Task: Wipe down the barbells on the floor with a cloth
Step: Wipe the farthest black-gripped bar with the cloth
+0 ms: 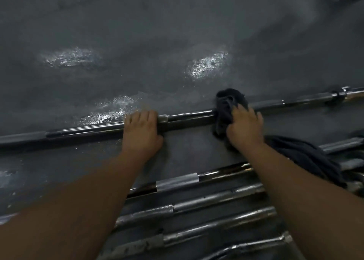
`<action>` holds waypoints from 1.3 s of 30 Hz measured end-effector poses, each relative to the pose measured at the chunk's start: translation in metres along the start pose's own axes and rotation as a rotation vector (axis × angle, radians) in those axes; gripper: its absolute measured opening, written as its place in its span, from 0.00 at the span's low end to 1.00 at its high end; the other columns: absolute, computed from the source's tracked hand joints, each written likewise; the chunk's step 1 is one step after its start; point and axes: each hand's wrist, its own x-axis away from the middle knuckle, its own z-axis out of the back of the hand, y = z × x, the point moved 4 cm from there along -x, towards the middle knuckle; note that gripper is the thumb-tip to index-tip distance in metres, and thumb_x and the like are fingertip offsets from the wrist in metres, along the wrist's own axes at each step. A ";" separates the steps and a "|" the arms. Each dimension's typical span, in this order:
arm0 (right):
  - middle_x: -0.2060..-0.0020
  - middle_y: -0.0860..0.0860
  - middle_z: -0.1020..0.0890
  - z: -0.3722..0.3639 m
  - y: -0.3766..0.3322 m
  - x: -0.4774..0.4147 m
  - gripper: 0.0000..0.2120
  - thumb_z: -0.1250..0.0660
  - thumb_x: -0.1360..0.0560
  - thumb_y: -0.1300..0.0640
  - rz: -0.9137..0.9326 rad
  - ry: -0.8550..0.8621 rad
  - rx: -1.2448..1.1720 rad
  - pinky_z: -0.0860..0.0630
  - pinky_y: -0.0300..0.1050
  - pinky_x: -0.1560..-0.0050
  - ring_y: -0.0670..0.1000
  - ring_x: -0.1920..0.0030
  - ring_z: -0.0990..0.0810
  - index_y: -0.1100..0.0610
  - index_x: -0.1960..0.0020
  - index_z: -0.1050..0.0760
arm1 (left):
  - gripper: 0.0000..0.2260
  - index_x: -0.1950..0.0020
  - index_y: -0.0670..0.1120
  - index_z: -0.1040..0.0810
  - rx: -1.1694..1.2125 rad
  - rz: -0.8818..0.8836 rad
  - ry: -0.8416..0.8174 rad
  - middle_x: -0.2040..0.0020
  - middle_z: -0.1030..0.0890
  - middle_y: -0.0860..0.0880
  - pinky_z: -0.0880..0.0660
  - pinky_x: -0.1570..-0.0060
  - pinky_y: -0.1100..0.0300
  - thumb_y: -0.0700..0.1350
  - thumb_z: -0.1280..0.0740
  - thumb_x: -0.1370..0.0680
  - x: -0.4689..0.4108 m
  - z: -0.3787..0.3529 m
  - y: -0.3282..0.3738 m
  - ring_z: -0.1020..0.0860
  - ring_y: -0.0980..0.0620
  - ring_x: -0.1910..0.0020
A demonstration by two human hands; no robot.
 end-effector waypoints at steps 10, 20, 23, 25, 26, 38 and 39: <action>0.38 0.56 0.23 0.009 -0.058 -0.006 0.21 0.37 0.29 0.54 0.400 -0.020 0.124 0.33 0.52 0.37 0.59 0.36 0.27 0.55 0.37 0.28 | 0.13 0.42 0.49 0.25 -0.029 0.156 -0.395 0.42 0.21 0.46 0.29 0.44 0.51 0.48 0.34 0.26 -0.030 0.019 0.002 0.23 0.43 0.43; 0.41 0.56 0.23 -0.012 -0.064 0.007 0.23 0.36 0.32 0.50 0.425 0.021 0.038 0.36 0.55 0.36 0.63 0.38 0.29 0.55 0.38 0.27 | 0.07 0.54 0.53 0.26 0.189 0.067 -0.674 0.52 0.21 0.49 0.30 0.56 0.58 0.52 0.32 0.29 -0.031 0.018 0.002 0.23 0.48 0.54; 0.39 0.54 0.24 -0.012 -0.050 0.004 0.23 0.34 0.31 0.55 0.401 0.028 0.065 0.36 0.55 0.36 0.61 0.39 0.29 0.53 0.37 0.29 | 0.14 0.54 0.54 0.36 -0.072 -0.036 -0.322 0.54 0.21 0.50 0.33 0.61 0.57 0.54 0.32 0.29 -0.002 0.008 0.000 0.22 0.45 0.56; 0.39 0.54 0.25 -0.016 -0.053 0.011 0.24 0.33 0.32 0.55 0.361 0.060 0.074 0.36 0.57 0.34 0.61 0.39 0.29 0.53 0.36 0.30 | 0.11 0.53 0.53 0.32 -0.145 0.001 -0.288 0.54 0.20 0.49 0.31 0.62 0.57 0.53 0.32 0.28 -0.002 0.008 0.005 0.20 0.44 0.55; 0.39 0.55 0.26 -0.018 -0.057 0.012 0.25 0.32 0.32 0.54 0.347 0.071 0.064 0.37 0.58 0.34 0.62 0.39 0.30 0.53 0.35 0.29 | 0.10 0.53 0.52 0.28 -0.087 0.020 -0.386 0.55 0.20 0.49 0.27 0.60 0.56 0.54 0.31 0.29 -0.014 0.008 0.006 0.20 0.45 0.56; 0.39 0.53 0.25 -0.031 -0.133 0.052 0.26 0.32 0.30 0.52 0.544 0.074 0.005 0.35 0.56 0.39 0.60 0.40 0.29 0.51 0.32 0.31 | 0.17 0.47 0.49 0.19 0.217 0.116 -0.743 0.46 0.18 0.47 0.23 0.45 0.52 0.53 0.31 0.33 -0.024 -0.005 0.001 0.19 0.44 0.48; 0.40 0.53 0.24 -0.028 -0.130 0.047 0.25 0.33 0.30 0.53 0.574 0.084 0.007 0.34 0.55 0.40 0.60 0.41 0.27 0.51 0.33 0.31 | 0.16 0.46 0.50 0.20 0.180 0.108 -0.677 0.47 0.18 0.48 0.23 0.46 0.53 0.53 0.31 0.32 -0.019 -0.005 0.001 0.19 0.43 0.48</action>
